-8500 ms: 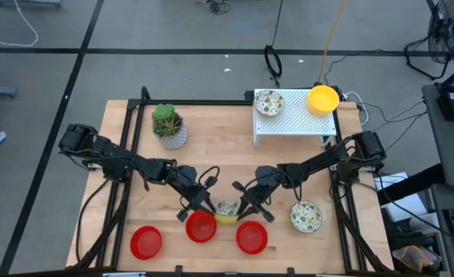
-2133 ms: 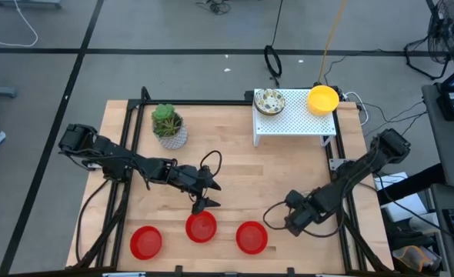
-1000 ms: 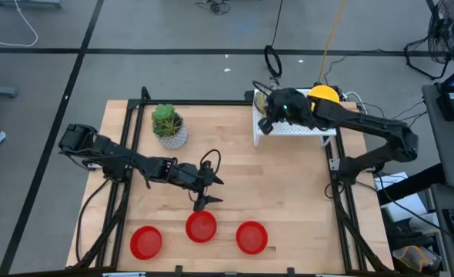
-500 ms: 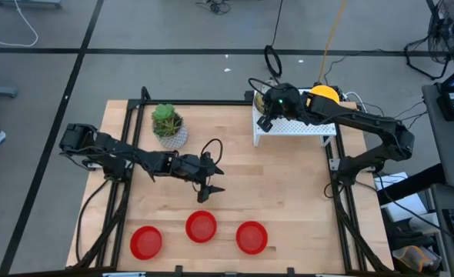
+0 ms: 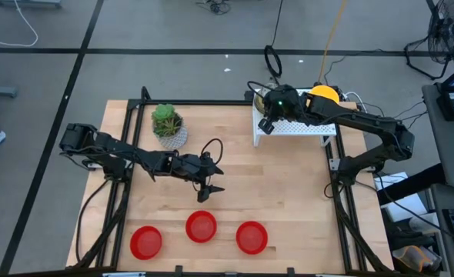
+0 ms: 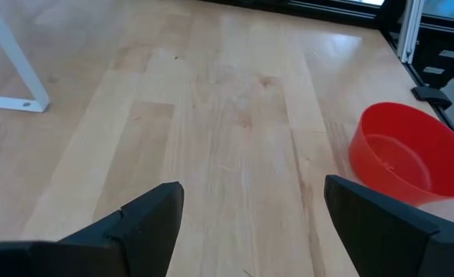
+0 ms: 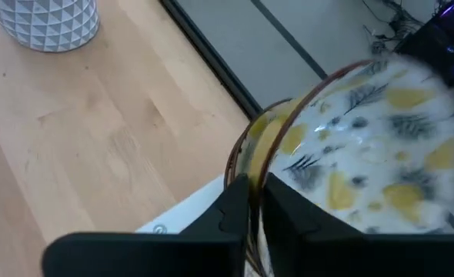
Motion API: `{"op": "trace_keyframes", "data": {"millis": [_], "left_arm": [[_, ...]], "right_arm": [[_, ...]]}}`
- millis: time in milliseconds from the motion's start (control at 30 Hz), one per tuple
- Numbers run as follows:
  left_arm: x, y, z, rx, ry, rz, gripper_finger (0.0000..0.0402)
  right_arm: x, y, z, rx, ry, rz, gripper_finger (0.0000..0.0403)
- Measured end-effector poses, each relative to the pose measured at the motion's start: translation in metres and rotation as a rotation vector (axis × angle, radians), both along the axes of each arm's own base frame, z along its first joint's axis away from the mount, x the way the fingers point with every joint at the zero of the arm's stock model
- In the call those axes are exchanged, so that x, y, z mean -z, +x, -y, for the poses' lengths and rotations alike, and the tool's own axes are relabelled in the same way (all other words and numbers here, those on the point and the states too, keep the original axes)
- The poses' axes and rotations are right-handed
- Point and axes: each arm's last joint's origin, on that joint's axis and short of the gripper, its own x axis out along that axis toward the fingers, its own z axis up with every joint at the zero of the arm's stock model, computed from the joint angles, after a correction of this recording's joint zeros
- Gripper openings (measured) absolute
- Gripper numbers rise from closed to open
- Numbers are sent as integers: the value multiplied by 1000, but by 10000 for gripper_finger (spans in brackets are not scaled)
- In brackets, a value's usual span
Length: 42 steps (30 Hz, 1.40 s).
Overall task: Pick & Place Mini bowls
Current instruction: Stack the white patterned bowl on the white patterned bowls on the shelf, then put the red bowl on the shelf
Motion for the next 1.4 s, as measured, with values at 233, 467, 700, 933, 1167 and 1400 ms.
{"op": "trace_keyframes", "data": {"millis": [233,467,700,933,1167,1400], "left_arm": [[0,0,0,-2,-5,-1,319],[6,-5,4,35,-199,-112,319],[20,-25,35,237,-445,-421,319],[28,-40,64,82,-423,-544,319],[32,-50,76,-53,-333,-555,319],[33,-54,80,-176,-206,-492,319]], "right_arm": [[-9,2,1,-22,-56,60,92],[-27,-7,-14,-73,-94,127,136],[-40,-11,-42,-193,-74,190,130],[-41,-8,-64,-278,-63,191,123],[-41,-6,-76,-325,-59,192,121],[-41,-5,-84,-354,-57,192,119]]}}
